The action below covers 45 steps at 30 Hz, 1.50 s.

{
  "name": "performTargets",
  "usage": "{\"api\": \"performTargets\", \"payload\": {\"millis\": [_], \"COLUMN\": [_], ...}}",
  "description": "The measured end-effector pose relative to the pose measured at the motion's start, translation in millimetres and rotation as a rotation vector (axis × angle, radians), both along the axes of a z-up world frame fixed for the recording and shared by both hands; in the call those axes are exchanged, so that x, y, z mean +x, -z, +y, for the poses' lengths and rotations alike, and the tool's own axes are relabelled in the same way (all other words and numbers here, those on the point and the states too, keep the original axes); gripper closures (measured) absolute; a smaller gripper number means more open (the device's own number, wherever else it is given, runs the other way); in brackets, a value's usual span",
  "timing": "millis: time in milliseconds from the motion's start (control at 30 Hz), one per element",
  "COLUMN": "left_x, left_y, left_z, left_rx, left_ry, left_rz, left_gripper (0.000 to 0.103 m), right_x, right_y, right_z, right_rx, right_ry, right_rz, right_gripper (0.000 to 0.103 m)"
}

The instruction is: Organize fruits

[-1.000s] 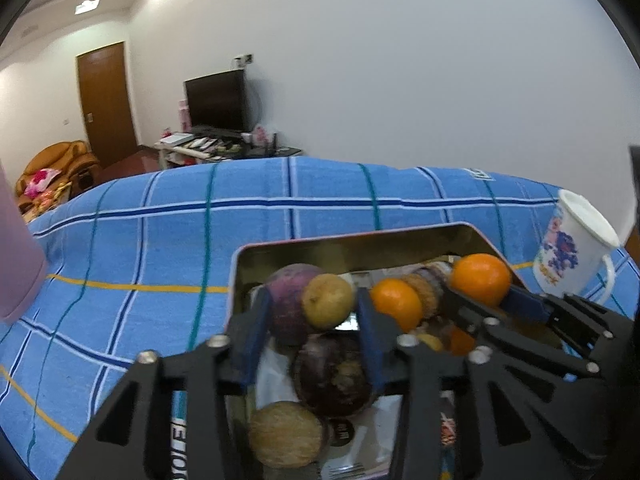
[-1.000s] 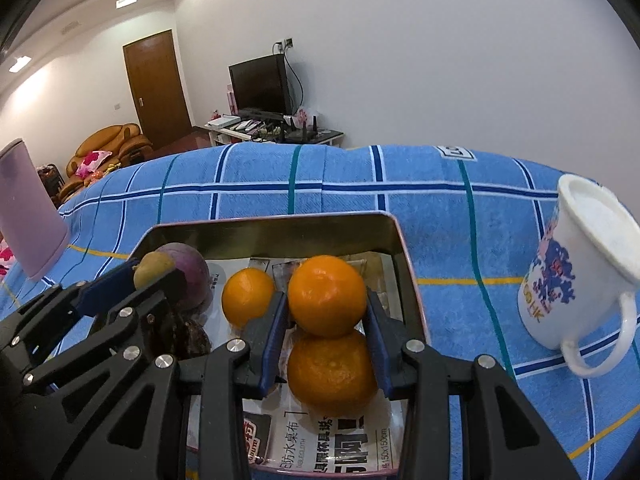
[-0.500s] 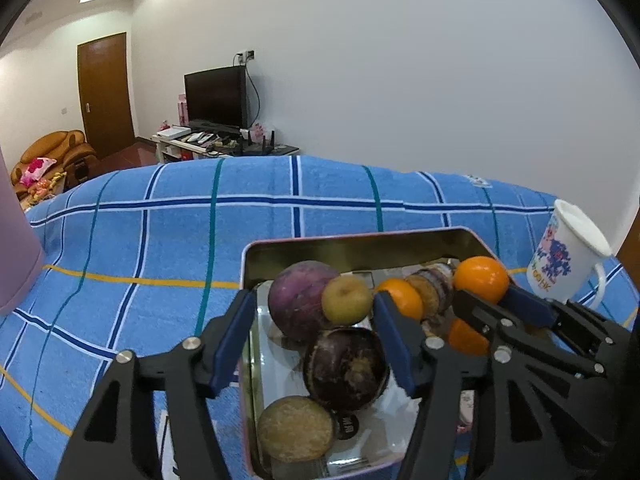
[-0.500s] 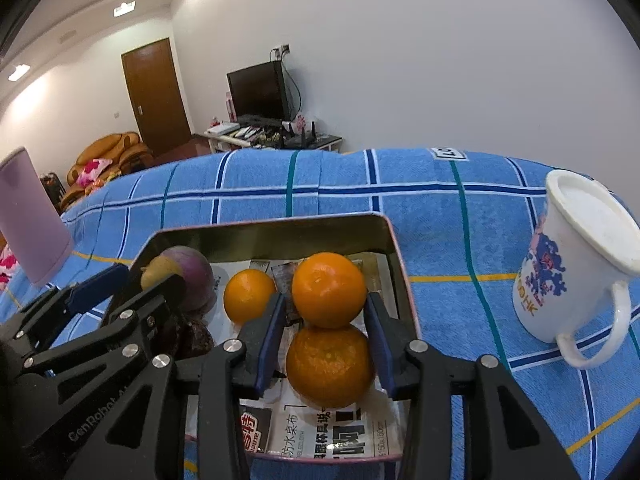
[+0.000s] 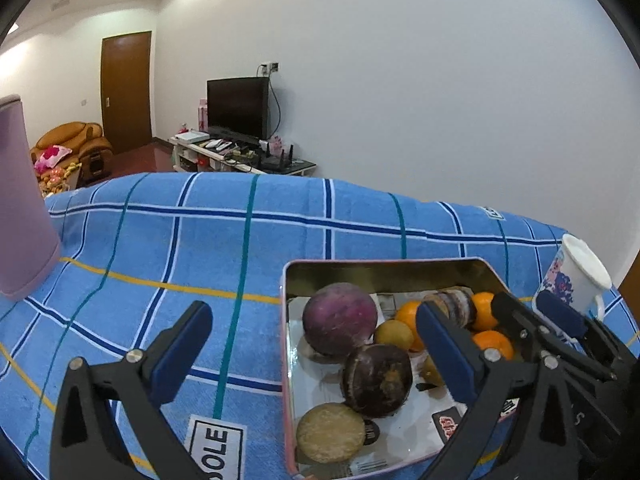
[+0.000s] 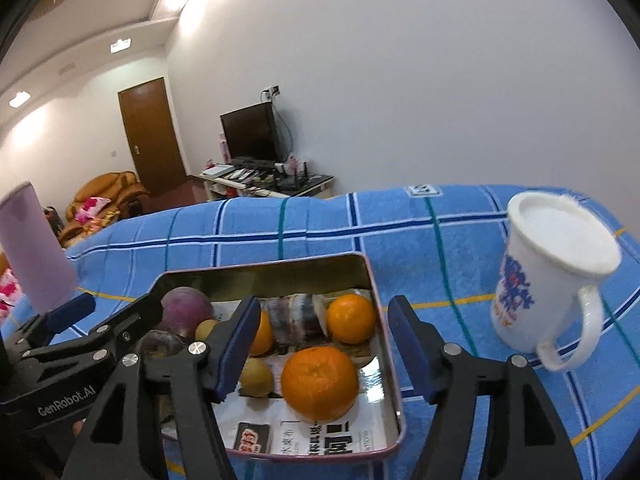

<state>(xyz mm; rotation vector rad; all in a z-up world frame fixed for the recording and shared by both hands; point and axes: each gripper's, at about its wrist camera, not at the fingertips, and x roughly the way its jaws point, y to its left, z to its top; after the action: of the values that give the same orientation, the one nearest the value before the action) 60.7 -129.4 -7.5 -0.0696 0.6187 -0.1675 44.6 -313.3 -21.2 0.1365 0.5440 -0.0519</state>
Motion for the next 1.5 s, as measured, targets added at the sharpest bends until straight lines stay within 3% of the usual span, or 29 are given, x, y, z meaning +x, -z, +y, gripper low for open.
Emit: {"api": "performTargets", "payload": {"millis": [233, 533, 967, 1500], "left_x": [-0.2, -8.2, -25.0, -71.1], "left_y": [0.9, 8.3, 1.8, -7.4], "left_z": [-2.1, -9.5, 1.6, 17.1], "left_rx": [0.067, 0.193, 0.148, 0.101], "left_ry": [-0.012, -0.024, -0.052, -0.043], "left_rz": [0.0, -0.045, -0.104, -0.212], "left_gripper": [0.0, 0.0, 0.0, 0.0], "right_x": [-2.3, -15.1, -41.5, -79.7], "right_y": [-5.0, -9.5, -17.4, -23.5], "right_z": [8.2, 2.8, 21.9, 27.3], "right_rx": [-0.095, -0.108, -0.167, -0.167], "right_ry": [0.033, 0.088, 0.079, 0.121], "right_rz": [-0.03, -0.08, -0.223, -0.288], "right_gripper": [0.034, 0.033, 0.032, 0.031]}}
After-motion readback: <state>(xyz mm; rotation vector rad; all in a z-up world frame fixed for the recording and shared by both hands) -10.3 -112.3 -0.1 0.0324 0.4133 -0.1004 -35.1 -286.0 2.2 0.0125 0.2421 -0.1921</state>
